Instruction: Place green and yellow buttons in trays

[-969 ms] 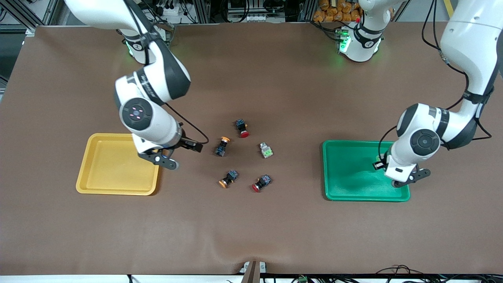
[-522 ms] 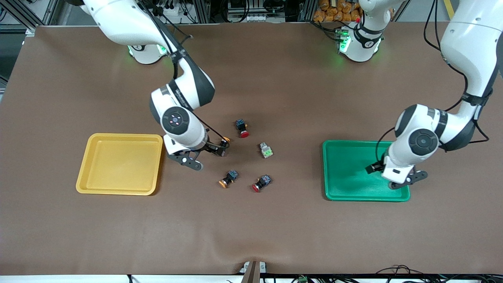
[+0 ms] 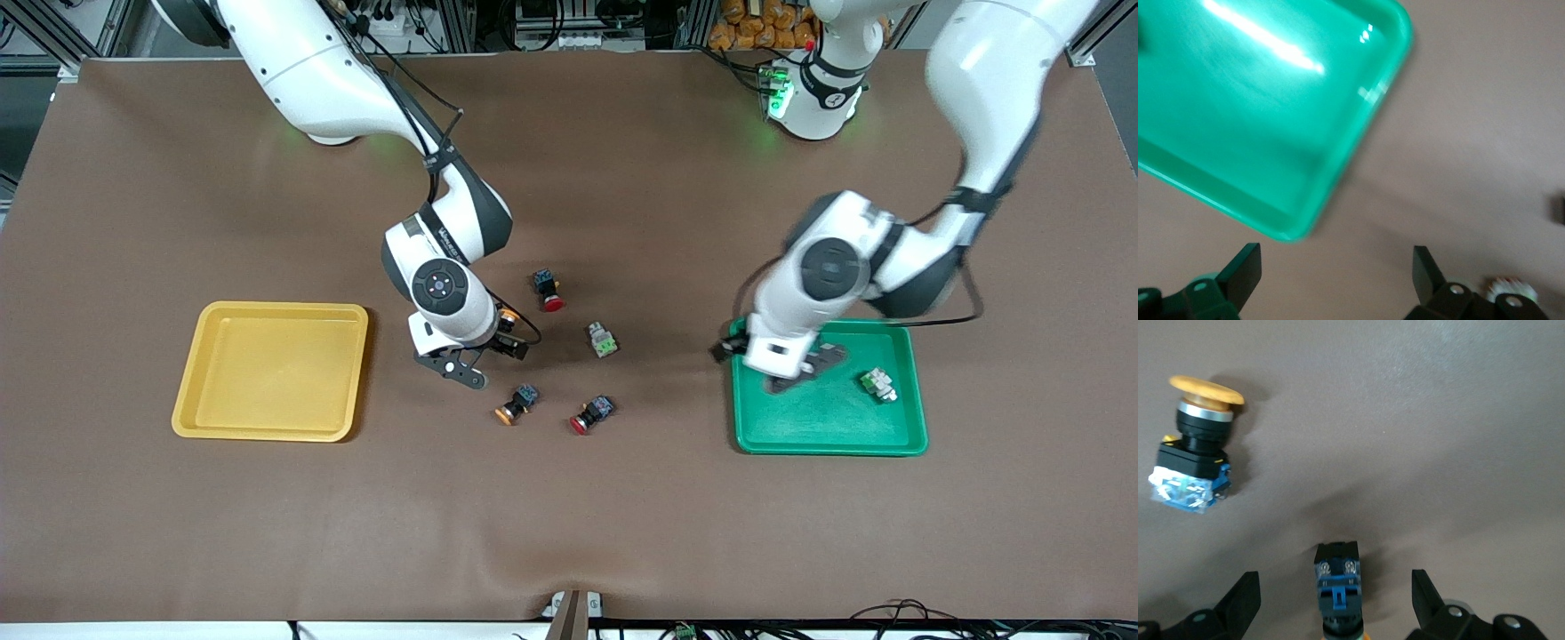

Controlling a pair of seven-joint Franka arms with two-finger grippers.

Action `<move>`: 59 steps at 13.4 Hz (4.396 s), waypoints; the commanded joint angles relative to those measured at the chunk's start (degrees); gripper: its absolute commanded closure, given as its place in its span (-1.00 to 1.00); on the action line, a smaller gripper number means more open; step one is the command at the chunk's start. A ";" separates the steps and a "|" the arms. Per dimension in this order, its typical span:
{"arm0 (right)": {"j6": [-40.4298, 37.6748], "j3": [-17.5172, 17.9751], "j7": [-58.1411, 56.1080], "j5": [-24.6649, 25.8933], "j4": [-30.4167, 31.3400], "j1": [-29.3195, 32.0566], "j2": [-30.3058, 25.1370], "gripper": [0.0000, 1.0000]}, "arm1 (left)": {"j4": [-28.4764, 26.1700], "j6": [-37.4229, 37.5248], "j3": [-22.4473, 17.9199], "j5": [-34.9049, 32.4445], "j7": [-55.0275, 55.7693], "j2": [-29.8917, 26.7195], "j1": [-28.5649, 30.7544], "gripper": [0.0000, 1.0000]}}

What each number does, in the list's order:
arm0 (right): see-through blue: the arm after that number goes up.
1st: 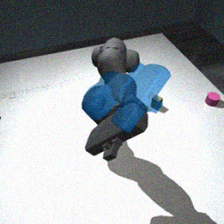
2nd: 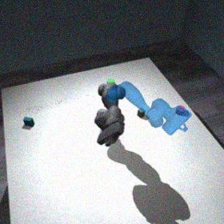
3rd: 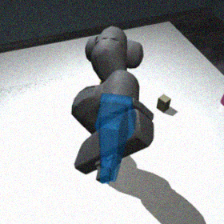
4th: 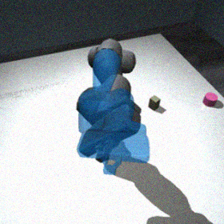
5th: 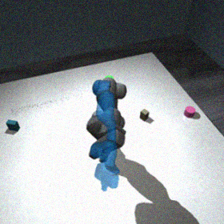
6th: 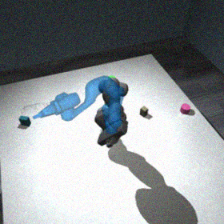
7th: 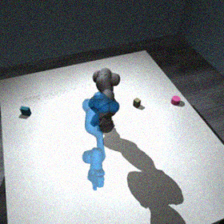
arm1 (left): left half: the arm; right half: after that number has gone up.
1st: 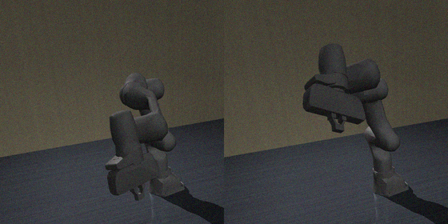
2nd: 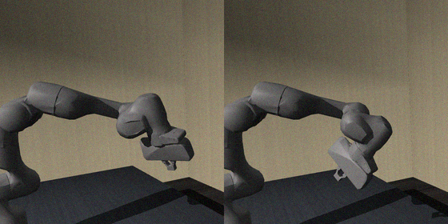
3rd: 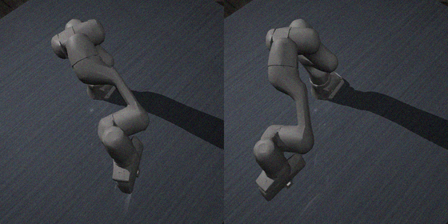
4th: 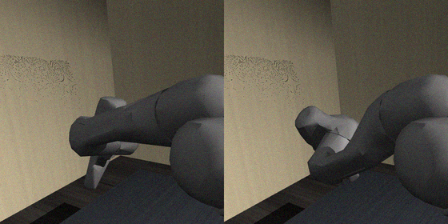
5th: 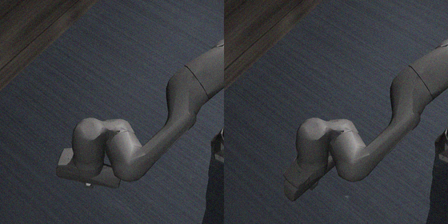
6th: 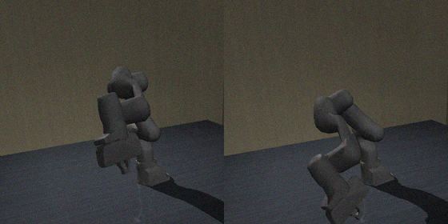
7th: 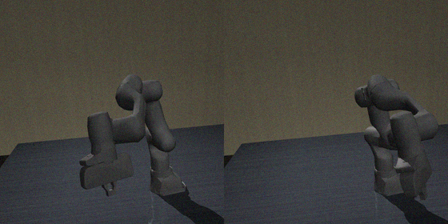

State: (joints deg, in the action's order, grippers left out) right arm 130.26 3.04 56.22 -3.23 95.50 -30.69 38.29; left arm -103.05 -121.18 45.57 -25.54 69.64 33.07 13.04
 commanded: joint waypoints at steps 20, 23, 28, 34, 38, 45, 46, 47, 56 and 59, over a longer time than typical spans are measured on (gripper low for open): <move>-14.76 -0.76 -26.03 1.65 1.01 17.75 -8.40 1.00 | 17.18 -11.10 -16.48 0.58 14.47 17.20 -31.59 0.60; -16.00 -0.76 -36.24 1.65 1.18 24.52 -8.67 1.00 | 17.10 -10.75 -16.48 -0.38 13.86 15.81 -30.97 1.00; -15.83 -0.76 -46.97 1.65 1.53 32.08 -7.79 1.00 | 16.57 -1.27 -15.69 0.49 10.17 8.17 -26.15 1.00; -10.39 -0.84 -56.63 1.65 2.24 38.33 -3.84 1.00 | 9.55 4.99 -6.48 0.58 -2.90 2.27 -4.65 1.00; -5.30 -0.76 -59.12 1.56 3.64 40.01 -1.20 1.00 | 6.82 4.90 -4.87 -0.20 -9.43 3.05 4.53 1.00; -6.68 -0.76 -58.86 1.39 2.94 40.10 -1.72 -1.00 | 4.62 -3.61 -7.77 -0.56 -11.63 7.88 7.00 1.00; -8.25 -0.76 -58.77 1.39 1.81 40.01 -1.81 -1.00 | 4.18 -4.58 -8.21 -0.82 -11.63 7.89 6.74 1.00; -11.40 -0.67 -58.25 1.30 0.32 39.84 -2.25 -1.00 | 3.92 -4.85 -8.48 -2.48 -11.63 8.24 6.74 1.00; -25.50 -0.05 -40.61 -4.84 -7.78 32.73 -5.06 -1.00 | 3.39 -6.35 -9.01 -5.65 -11.55 9.47 6.74 1.00; -25.41 -0.05 -29.71 -7.48 -8.84 27.98 -5.06 -1.00 | 3.39 -6.44 -9.01 -5.75 -11.55 9.56 6.74 1.00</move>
State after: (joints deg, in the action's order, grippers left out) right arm 105.69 3.28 20.66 -9.07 87.00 -0.39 34.08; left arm -99.36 -126.63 36.63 -30.15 58.39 42.63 19.78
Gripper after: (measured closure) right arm 0.000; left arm 0.595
